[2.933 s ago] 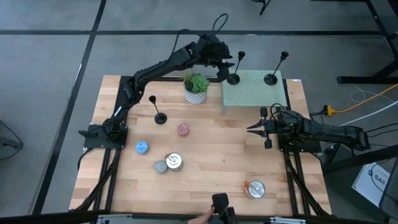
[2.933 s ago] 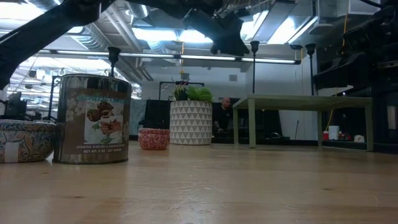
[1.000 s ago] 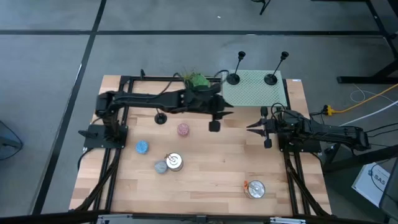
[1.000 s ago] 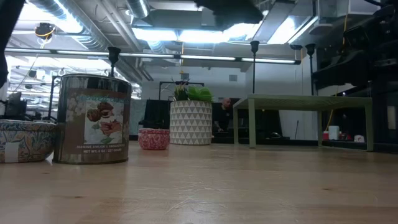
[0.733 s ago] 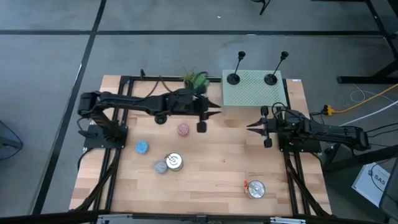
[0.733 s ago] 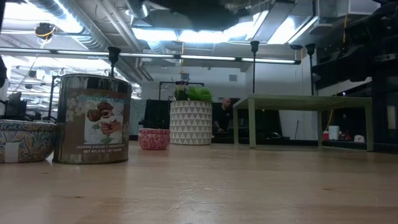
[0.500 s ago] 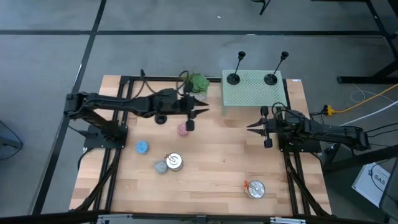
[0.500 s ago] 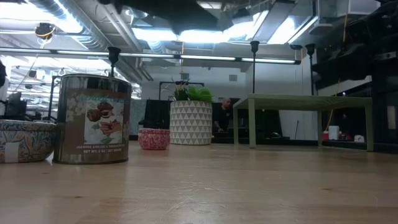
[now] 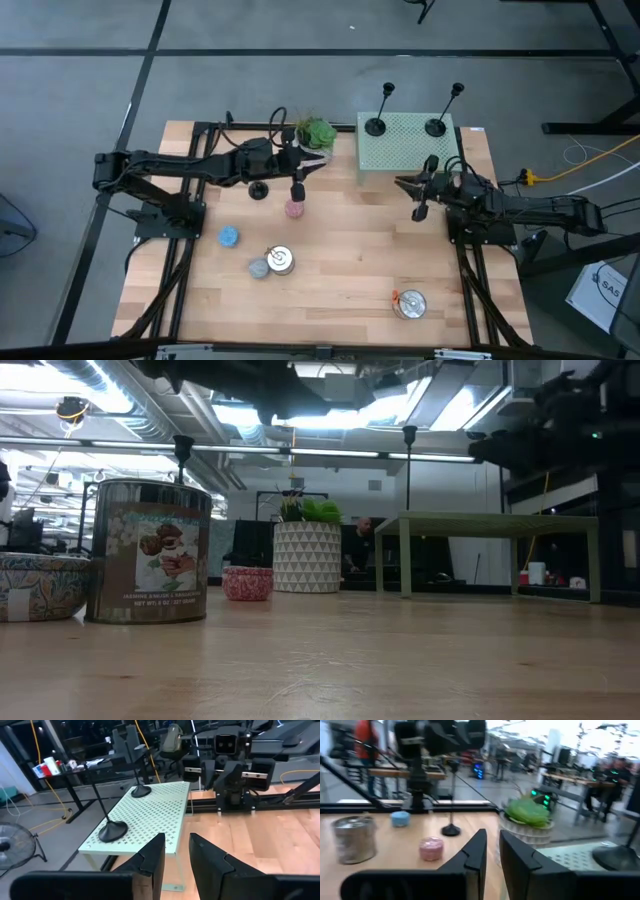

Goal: Pick & Place candle stick holders
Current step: Put the right black candle holder and aligned with other black candle holder on the shelf

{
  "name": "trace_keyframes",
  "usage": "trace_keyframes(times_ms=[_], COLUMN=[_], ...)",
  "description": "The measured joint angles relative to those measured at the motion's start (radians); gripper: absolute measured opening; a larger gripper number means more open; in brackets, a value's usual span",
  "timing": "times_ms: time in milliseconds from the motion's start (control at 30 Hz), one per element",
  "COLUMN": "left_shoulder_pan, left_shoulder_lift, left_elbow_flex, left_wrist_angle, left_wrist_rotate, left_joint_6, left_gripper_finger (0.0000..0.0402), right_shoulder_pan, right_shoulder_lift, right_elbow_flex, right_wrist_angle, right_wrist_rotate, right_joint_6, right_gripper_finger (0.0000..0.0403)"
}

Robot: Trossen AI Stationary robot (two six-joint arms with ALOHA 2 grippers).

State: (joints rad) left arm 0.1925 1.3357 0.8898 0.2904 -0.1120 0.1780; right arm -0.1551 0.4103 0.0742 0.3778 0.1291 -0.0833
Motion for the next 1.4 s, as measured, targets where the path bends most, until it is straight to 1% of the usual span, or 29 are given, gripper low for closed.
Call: trace_keyframes(times_ms=[200,333,400,533,600,833,933,1000,1067,1133,1200,1300,1400], left_shoulder_pan=[0.000,0.000,0.000,0.000,0.000,0.000,0.000,0.000,0.000,0.000,0.000,0.000,0.000], left_shoulder_lift=[0.000,0.000,0.000,0.000,0.000,0.001,0.001,0.001,0.001,0.001,0.001,0.001,0.001], left_elbow_flex=[0.000,0.000,0.000,0.000,0.000,0.000,0.000,0.000,0.000,0.000,0.000,0.000,0.000], left_wrist_angle=[-0.001,-0.001,-0.002,-0.002,-0.002,-0.002,-0.002,-0.002,-0.002,-0.005,-0.012,-0.025,-0.032], left_wrist_rotate=[0.000,0.000,0.000,0.000,0.000,0.001,0.001,0.001,0.001,0.001,0.001,0.001,0.001], left_joint_6=[0.000,0.000,0.000,0.008,0.008,0.002,0.000,0.002,0.014,0.024,0.026,0.043,0.052], left_gripper_finger=[0.0079,0.0081,0.0083,0.0083,0.0081,0.0080,0.0083,0.0083,0.0082,0.0081,0.0079,0.0080,0.0082], right_shoulder_pan=[0.000,0.000,0.000,0.000,0.000,0.000,0.000,0.001,0.000,-0.003,-0.010,-0.025,-0.040], right_shoulder_lift=[0.174,0.271,0.305,0.348,0.363,0.395,0.420,0.446,0.476,0.510,0.546,0.598,0.633], right_elbow_flex=[0.155,0.251,0.282,0.316,0.322,0.327,0.327,0.327,0.329,0.343,0.370,0.420,0.469], right_wrist_angle=[-0.018,-0.011,-0.012,-0.010,-0.006,0.004,0.049,0.090,0.117,0.102,0.093,0.073,0.037], right_wrist_rotate=[0.070,0.075,0.050,-0.027,-0.048,-0.051,-0.051,-0.010,0.088,0.178,0.228,0.252,0.323], right_joint_6=[0.016,-0.009,-0.027,-0.036,-0.036,-0.036,-0.036,-0.037,-0.037,-0.037,-0.041,-0.070,-0.101], right_gripper_finger=[0.0054,0.0054,0.0054,0.0054,0.0054,0.0054,0.0054,0.0054,0.0054,0.0057,0.0063,0.0085,0.0122])
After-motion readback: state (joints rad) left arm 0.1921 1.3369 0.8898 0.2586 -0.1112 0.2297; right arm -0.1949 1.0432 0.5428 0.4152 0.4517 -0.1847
